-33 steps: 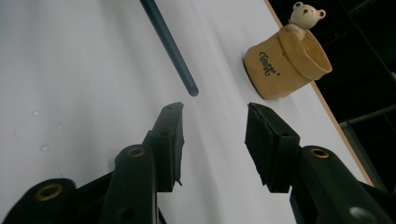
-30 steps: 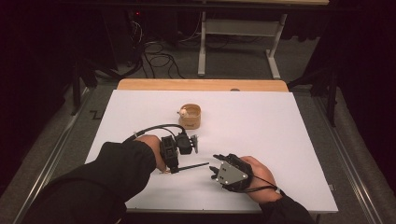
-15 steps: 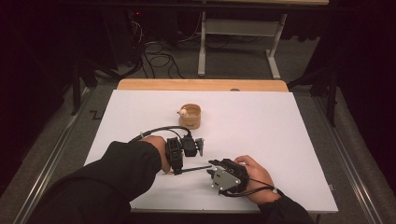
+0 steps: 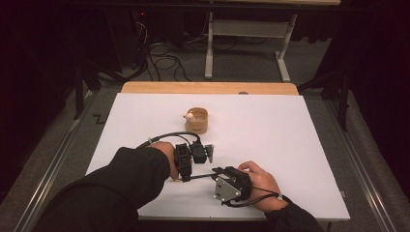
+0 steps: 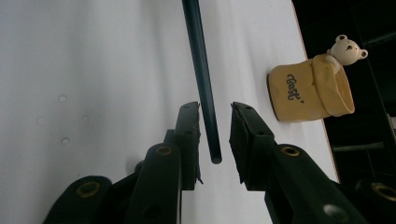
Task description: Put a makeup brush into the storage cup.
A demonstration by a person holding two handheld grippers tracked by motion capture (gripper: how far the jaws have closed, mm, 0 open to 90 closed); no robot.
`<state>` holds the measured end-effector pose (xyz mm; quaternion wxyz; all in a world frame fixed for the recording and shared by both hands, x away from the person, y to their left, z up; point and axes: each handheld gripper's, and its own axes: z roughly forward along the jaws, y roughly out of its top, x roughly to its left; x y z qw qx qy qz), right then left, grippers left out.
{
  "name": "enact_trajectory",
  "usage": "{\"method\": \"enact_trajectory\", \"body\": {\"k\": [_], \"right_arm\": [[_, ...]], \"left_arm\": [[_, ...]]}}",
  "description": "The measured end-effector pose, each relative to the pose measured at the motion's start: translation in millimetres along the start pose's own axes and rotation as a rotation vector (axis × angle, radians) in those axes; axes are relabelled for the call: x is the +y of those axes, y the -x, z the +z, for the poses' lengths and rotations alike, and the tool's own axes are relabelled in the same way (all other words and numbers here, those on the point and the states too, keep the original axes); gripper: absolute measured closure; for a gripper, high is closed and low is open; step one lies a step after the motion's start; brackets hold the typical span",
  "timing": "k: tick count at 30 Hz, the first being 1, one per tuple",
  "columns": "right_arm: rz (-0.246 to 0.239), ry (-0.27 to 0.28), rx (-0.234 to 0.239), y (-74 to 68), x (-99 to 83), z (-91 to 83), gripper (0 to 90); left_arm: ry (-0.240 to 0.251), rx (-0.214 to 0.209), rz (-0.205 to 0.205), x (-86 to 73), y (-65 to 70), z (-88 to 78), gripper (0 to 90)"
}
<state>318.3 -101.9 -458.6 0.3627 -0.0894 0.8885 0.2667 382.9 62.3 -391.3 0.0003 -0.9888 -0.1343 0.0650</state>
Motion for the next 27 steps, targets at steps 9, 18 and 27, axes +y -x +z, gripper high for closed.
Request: {"method": "enact_trajectory", "body": {"k": [9, 18, 27], "right_arm": [[-0.005, -0.004, 0.009, -0.8, 2.7, 0.7, 76.8], [-0.018, -0.003, 0.015, -0.8, 4.8, 1.9, 79.6], [-0.023, -0.003, 0.019, -0.8, 5.1, 2.6, 82.9]], "left_arm": [[0.001, -0.003, 0.006, 2.4, 0.5, 0.6, 84.2], [0.003, -0.002, 0.004, 3.2, 0.9, -0.1, 84.2], [0.01, -0.002, 0.002, 3.3, 1.1, -0.8, 84.1]]}}
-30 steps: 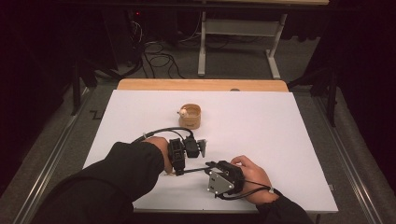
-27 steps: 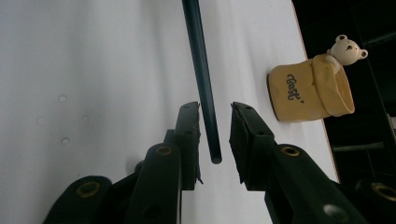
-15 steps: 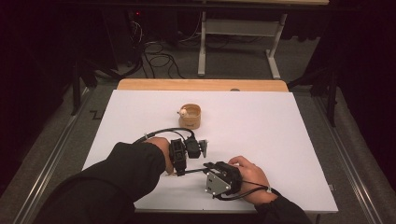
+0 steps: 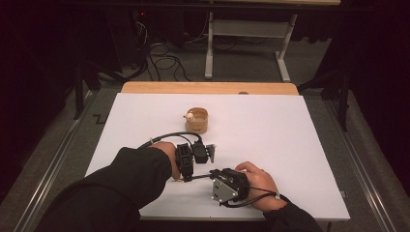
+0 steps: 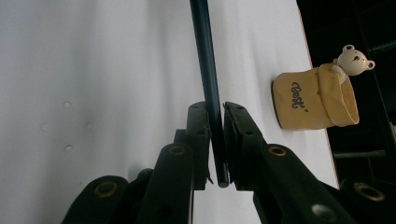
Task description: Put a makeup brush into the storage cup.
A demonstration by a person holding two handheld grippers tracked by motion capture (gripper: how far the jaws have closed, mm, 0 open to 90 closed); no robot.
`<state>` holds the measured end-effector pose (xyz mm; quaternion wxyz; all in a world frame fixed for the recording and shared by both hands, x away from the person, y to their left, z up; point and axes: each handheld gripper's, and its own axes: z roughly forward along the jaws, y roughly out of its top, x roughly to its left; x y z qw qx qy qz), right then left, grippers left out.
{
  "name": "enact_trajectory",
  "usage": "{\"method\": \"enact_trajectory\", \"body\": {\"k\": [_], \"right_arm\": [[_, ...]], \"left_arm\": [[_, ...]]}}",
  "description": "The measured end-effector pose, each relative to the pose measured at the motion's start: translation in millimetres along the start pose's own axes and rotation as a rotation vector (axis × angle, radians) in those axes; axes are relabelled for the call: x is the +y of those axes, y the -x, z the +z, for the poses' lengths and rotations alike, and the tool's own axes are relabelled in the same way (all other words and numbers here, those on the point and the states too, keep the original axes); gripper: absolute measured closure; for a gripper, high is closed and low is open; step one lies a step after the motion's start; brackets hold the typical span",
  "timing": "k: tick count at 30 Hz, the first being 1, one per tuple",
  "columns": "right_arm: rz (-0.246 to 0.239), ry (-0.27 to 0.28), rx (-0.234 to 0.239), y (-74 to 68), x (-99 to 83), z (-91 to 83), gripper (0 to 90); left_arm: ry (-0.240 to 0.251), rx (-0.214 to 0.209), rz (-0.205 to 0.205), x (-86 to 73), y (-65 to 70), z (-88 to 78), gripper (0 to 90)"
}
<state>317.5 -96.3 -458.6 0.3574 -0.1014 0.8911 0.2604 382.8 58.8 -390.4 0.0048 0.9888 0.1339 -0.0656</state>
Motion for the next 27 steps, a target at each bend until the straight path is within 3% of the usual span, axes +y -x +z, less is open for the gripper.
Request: {"method": "enact_trajectory", "body": {"k": [13, 27], "right_arm": [[-0.04, -0.006, 0.002, -0.1, 0.0, 0.1, 85.8], [-0.039, -0.001, 0.008, 0.9, 0.1, -1.5, 87.3]], "left_arm": [[0.009, -0.004, -0.008, -0.1, -0.6, -1.5, 83.9], [0.017, 0.0, -0.019, -1.1, -1.2, -6.8, 82.5]]}}
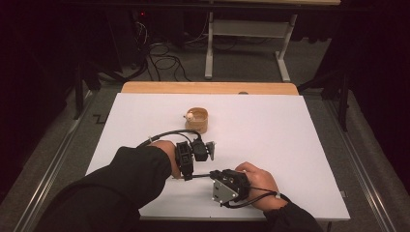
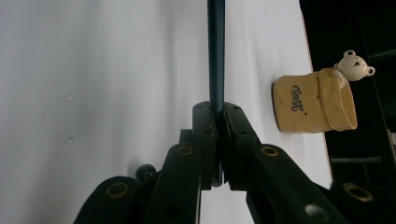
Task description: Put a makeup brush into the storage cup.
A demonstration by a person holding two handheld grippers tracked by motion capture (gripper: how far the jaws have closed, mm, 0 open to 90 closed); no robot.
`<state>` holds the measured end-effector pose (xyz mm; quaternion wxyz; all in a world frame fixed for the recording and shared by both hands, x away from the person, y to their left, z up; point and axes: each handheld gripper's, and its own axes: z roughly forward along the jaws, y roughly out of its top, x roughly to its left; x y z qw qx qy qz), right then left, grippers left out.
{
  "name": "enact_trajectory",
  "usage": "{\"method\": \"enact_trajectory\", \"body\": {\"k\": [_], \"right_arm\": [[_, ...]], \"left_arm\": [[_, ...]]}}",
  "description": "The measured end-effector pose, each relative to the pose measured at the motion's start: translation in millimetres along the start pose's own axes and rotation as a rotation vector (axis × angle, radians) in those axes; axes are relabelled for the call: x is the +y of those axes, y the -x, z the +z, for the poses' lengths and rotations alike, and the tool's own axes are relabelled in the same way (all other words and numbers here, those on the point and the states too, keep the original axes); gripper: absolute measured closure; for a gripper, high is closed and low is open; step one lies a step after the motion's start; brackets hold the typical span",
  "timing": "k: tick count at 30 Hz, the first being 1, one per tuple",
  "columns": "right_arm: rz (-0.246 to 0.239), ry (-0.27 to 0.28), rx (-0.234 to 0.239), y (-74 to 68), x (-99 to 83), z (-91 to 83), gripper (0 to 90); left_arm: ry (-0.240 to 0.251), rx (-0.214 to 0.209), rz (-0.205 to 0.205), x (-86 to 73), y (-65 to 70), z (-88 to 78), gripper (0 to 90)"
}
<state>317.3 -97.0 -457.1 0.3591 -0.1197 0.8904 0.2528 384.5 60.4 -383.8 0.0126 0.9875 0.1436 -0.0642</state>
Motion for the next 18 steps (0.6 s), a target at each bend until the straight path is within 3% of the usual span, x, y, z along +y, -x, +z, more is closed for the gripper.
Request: {"method": "enact_trajectory", "body": {"k": [3, 11, 18], "right_arm": [[-0.003, -0.001, 0.0, -0.5, -0.1, 0.2, 87.3], [-0.001, 0.0, -0.008, 1.1, -1.0, -0.1, 87.2], [0.016, -0.014, -0.013, 3.0, -3.8, -1.1, 87.2]], "left_arm": [[0.002, 0.006, -0.008, -0.3, -0.8, -0.3, 81.3], [0.015, 0.042, -0.019, -3.8, -2.0, -3.0, 58.9], [0.023, 0.08, -0.029, -6.2, -3.0, -3.2, 47.6]]}}
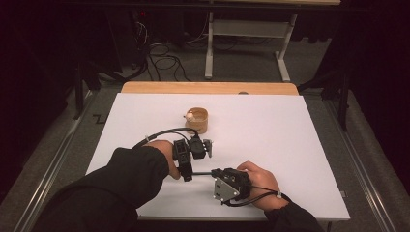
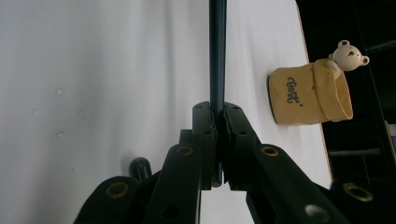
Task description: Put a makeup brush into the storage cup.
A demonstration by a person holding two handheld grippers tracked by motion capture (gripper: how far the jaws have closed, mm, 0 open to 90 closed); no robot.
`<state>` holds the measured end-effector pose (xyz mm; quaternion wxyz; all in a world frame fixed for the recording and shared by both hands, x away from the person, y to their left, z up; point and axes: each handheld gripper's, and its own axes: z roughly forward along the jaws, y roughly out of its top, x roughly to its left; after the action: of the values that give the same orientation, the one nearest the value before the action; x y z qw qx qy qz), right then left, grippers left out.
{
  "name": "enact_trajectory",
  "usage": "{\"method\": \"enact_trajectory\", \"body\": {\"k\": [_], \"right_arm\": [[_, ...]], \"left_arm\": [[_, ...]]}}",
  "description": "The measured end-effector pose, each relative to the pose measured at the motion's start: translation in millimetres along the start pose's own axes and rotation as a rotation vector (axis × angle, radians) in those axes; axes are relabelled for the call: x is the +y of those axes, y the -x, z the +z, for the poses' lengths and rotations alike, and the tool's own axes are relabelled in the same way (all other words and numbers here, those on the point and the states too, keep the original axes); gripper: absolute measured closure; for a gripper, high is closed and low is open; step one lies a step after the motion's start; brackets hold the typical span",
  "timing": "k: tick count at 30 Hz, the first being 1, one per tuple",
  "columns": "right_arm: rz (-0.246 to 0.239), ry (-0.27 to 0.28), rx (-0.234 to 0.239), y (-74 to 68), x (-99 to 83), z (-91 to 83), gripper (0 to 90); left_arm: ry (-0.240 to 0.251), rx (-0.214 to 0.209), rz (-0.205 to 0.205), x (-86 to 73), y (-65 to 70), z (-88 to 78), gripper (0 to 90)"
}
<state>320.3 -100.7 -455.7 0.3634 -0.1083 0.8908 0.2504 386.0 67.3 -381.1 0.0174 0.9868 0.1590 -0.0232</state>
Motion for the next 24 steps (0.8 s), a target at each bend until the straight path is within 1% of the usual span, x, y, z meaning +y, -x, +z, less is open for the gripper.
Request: {"method": "enact_trajectory", "body": {"k": [2, 3, 7, 9, 10, 11, 13, 16, 18, 20, 21, 22, 24], "right_arm": [[0.005, -0.004, -0.004, 0.8, -2.0, -0.1, 87.2], [0.009, -0.005, -0.004, 1.1, -2.7, -0.1, 87.2], [0.019, -0.009, -0.009, 2.9, -6.7, -1.2, 87.2], [0.013, -0.011, -0.009, 3.6, -8.3, -1.7, 87.2], [0.013, -0.015, -0.007, 3.2, -9.4, -1.8, 87.2], [0.009, -0.021, -0.009, 3.3, -10.4, -1.9, 87.2], [0.011, -0.029, -0.013, 3.2, -12.4, -2.2, 87.2], [0.013, -0.034, -0.012, 5.0, -15.5, -2.8, 87.2], [0.028, -0.042, -0.022, 5.4, -17.6, -4.6, 87.2], [0.028, -0.048, -0.026, 6.0, -19.9, -5.3, 87.1], [0.031, -0.051, -0.029, 6.0, -20.8, -5.6, 87.1], [0.024, -0.06, -0.03, 6.7, -22.4, -6.2, 87.1], [0.039, -0.064, -0.03, 6.8, -24.8, -6.7, 87.1]], "left_arm": [[0.008, 0.0, -0.007, -1.5, -1.0, 0.7, 46.4], [0.003, 0.0, -0.007, -2.3, -1.7, 0.8, 45.7], [0.01, 0.005, -0.019, -7.7, -4.7, 2.2, 45.5], [0.009, 0.009, -0.026, -10.5, -6.3, 2.2, 45.4], [0.018, 0.01, -0.028, -12.2, -7.1, 2.5, 45.3], [0.014, 0.005, -0.029, -13.3, -7.9, 2.0, 45.1], [0.026, 0.009, -0.043, -17.2, -8.7, 3.1, 45.0], [0.023, 0.009, -0.048, -22.0, -11.1, 4.3, 45.0], [0.02, 0.009, -0.055, -25.0, -12.3, 5.3, 45.0], [0.023, 0.008, -0.062, -27.9, -13.5, 6.2, 45.0], [0.035, 0.01, -0.069, -30.3, -14.1, 7.8, 45.0], [0.039, 0.01, -0.072, -32.1, -15.0, 8.7, 45.0], [0.035, 0.006, -0.083, -35.7, -16.2, 10.6, 44.8]]}}
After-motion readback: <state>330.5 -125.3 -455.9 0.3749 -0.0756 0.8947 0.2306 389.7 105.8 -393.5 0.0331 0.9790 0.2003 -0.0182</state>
